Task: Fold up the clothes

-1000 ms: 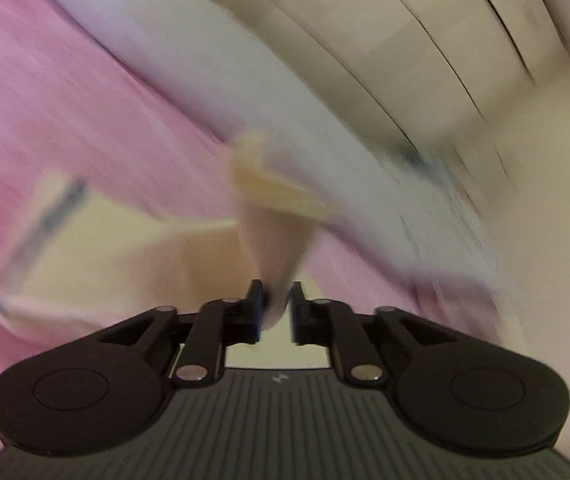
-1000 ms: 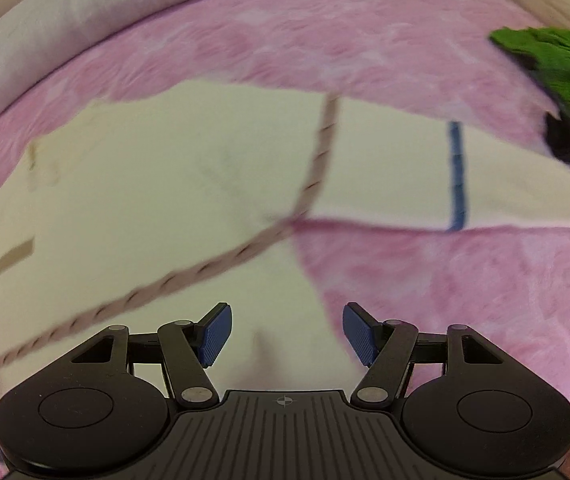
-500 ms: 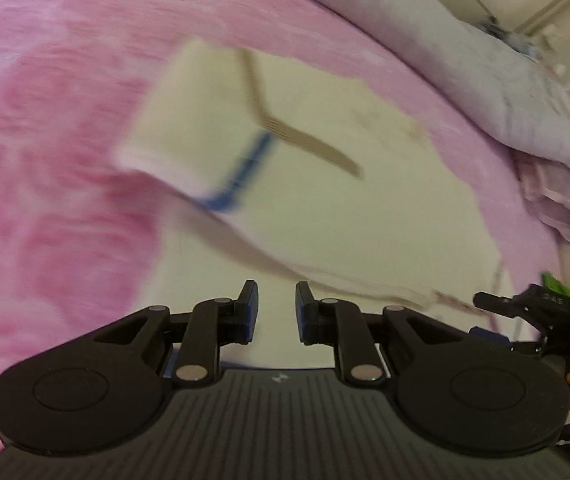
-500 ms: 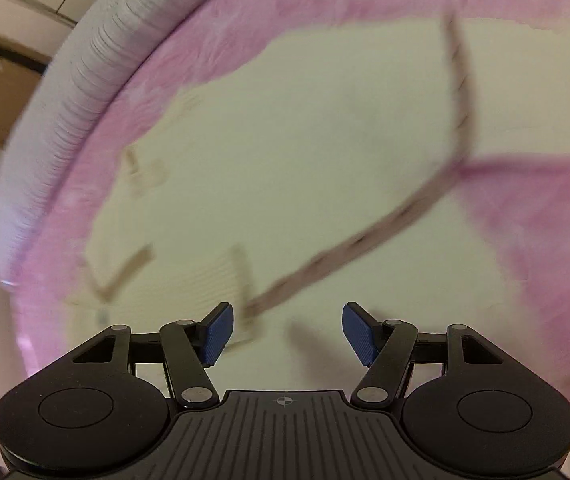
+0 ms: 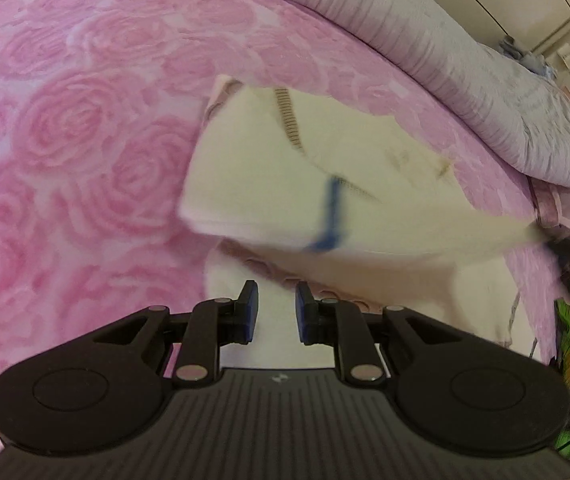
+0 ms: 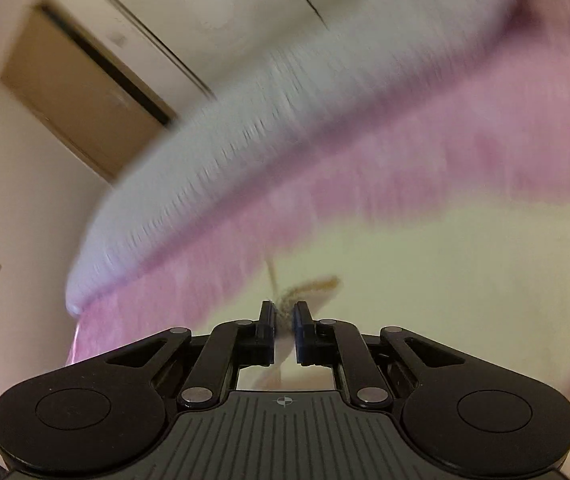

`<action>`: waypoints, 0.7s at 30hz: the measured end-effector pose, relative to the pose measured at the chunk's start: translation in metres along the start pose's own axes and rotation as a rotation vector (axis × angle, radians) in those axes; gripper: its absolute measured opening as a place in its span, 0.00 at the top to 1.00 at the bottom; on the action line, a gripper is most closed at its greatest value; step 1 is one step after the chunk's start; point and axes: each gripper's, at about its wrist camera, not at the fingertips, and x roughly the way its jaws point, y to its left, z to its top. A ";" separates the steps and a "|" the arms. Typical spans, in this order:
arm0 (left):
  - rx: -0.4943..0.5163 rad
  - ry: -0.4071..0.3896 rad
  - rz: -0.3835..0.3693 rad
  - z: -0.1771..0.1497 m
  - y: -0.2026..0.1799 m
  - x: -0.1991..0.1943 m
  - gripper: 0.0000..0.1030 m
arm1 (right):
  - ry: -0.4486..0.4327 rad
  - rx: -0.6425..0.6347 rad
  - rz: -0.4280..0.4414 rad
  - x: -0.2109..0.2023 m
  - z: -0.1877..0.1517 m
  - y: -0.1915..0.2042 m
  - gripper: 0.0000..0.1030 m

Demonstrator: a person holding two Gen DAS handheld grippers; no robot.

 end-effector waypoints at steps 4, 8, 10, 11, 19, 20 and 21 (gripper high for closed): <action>0.043 0.008 0.010 0.006 -0.010 0.020 0.86 | 0.041 -0.020 -0.224 0.007 0.014 -0.039 0.92; 0.093 0.030 0.042 0.011 -0.017 0.040 0.86 | 0.078 0.037 -0.289 0.014 0.011 -0.070 0.92; 0.117 0.035 0.059 0.014 -0.019 0.046 0.86 | 0.069 0.055 -0.275 0.012 0.010 -0.077 0.92; 0.131 0.037 0.062 0.015 -0.022 0.048 0.86 | 0.064 0.064 -0.268 0.011 0.009 -0.080 0.92; 0.285 0.025 0.150 0.013 -0.042 0.067 0.86 | -0.039 0.074 -0.128 -0.003 0.015 -0.076 0.92; 0.299 0.015 0.174 0.012 -0.041 0.069 0.88 | -0.075 0.063 -0.091 -0.009 0.016 -0.073 0.92; 0.313 0.005 0.198 0.010 -0.041 0.071 0.92 | -0.111 0.053 -0.055 -0.015 0.017 -0.071 0.92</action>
